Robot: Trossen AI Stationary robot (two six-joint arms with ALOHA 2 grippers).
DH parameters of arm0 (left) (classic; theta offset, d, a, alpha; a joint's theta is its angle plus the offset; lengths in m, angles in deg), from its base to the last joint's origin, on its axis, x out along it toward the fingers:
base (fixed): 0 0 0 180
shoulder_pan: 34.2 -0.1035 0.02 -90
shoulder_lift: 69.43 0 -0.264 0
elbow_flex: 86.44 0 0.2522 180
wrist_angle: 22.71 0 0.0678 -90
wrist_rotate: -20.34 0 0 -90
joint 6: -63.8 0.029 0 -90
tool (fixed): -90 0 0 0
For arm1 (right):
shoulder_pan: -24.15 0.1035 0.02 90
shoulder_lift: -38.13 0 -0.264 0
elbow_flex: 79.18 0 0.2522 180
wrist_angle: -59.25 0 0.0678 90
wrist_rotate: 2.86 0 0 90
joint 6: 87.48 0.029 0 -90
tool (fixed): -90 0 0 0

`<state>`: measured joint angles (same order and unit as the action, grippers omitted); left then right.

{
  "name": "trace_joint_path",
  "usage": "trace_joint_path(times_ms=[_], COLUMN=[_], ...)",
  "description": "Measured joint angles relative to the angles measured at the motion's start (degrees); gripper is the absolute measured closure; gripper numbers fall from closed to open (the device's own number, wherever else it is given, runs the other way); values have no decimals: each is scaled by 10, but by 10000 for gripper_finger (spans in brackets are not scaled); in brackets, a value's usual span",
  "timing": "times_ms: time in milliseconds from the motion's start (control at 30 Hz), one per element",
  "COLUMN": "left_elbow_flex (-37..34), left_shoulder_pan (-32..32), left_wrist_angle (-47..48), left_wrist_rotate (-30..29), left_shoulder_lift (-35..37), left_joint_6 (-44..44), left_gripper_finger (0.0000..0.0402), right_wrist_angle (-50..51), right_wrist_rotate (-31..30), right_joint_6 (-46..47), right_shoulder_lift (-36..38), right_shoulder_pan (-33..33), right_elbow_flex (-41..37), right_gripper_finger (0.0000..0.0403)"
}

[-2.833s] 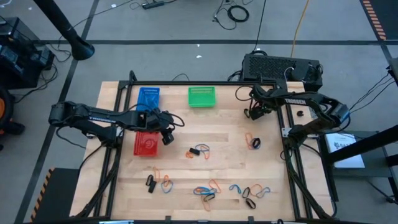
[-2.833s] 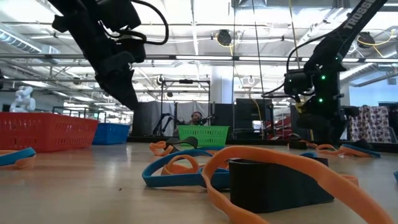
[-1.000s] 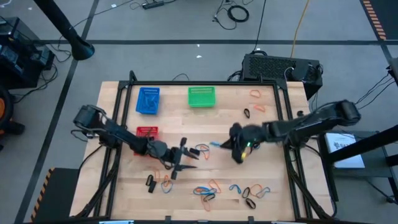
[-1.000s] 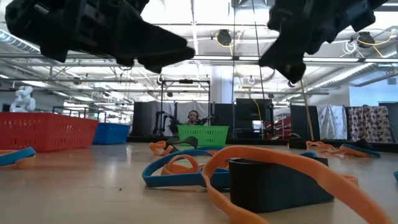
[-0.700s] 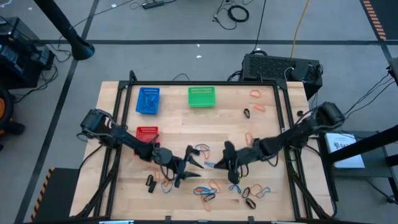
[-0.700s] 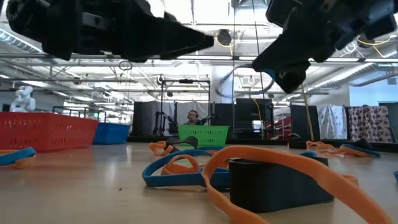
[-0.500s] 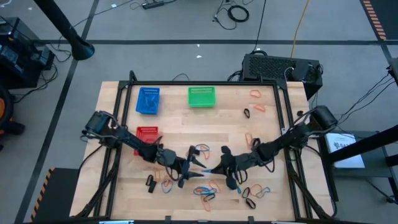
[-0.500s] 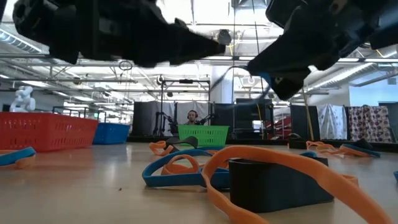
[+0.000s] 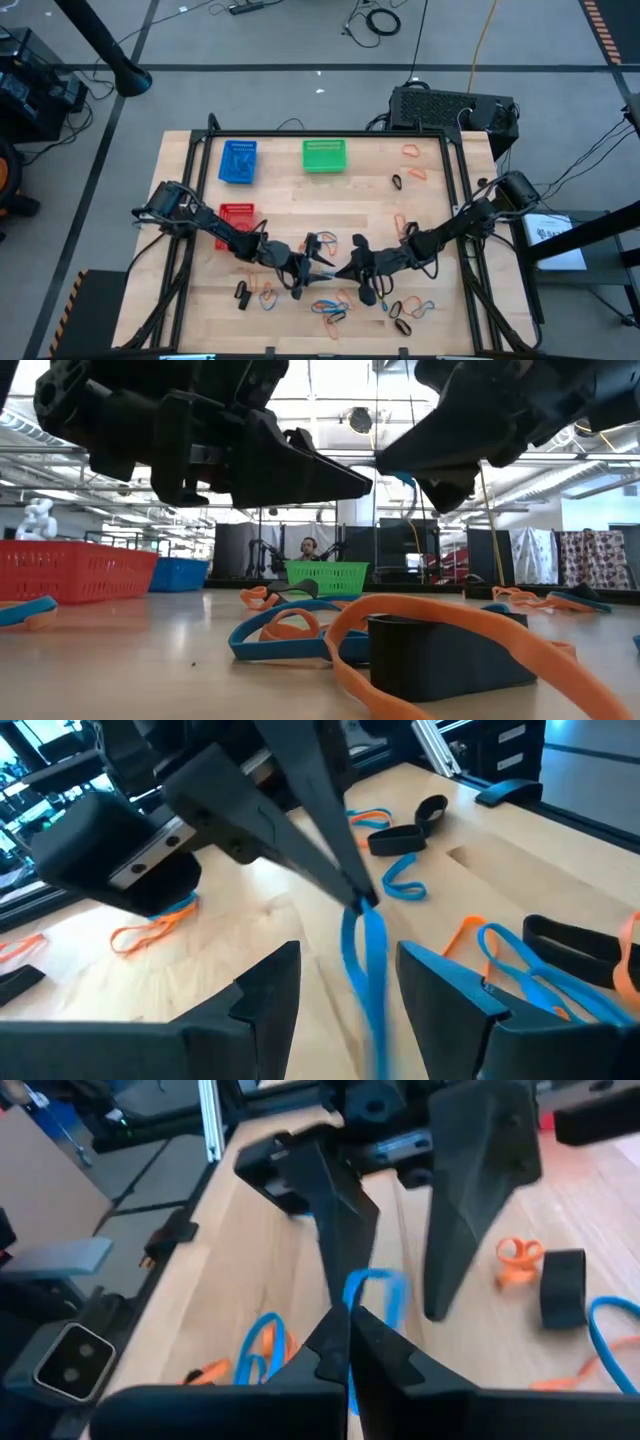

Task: Sort rubber bands into baskets
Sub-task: Put the blue rubber band into the blue bin

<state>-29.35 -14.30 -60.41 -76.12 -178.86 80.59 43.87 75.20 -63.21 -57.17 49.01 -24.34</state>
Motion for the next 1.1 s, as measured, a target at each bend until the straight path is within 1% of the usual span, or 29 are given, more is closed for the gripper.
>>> trace_joint_path(times_ms=[167,267,367,533,567,700,833,900,933,1000,1100], left_elbow_flex=[0,0,0,0,0,0,-1,-1,-1,-1,-1], left_shoulder_pan=[2,1,1,1,1,1,1,0,-2,-9,-28], left_wrist_angle=[8,13,15,15,15,15,27,66,102,188,333], left_wrist_rotate=[3,3,3,4,4,4,-11,-32,-47,-80,-148], left_shoulder_lift=[0,0,0,0,0,0,11,33,49,89,162], left_joint_6=[0,-1,-2,-2,-2,-2,-17,-27,-29,-29,-41], left_gripper_finger=[228,248,288,377,388,395,398,398,398,399,399], right_wrist_angle=[12,10,10,10,10,10,12,18,22,31,49], right_wrist_rotate=[0,0,0,0,0,-12,-65,-84,-90,-90,-87], right_joint_6=[0,-1,-1,-30,-38,-64,-74,-75,-76,-78,-80], right_shoulder_lift=[0,0,0,0,0,0,0,0,0,0,0], right_shoulder_pan=[0,0,0,0,0,0,0,0,0,0,0], right_elbow_flex=[0,0,0,0,0,0,0,0,0,0,0], right_gripper_finger=[403,403,403,403,402,385,342,318,306,287,267])
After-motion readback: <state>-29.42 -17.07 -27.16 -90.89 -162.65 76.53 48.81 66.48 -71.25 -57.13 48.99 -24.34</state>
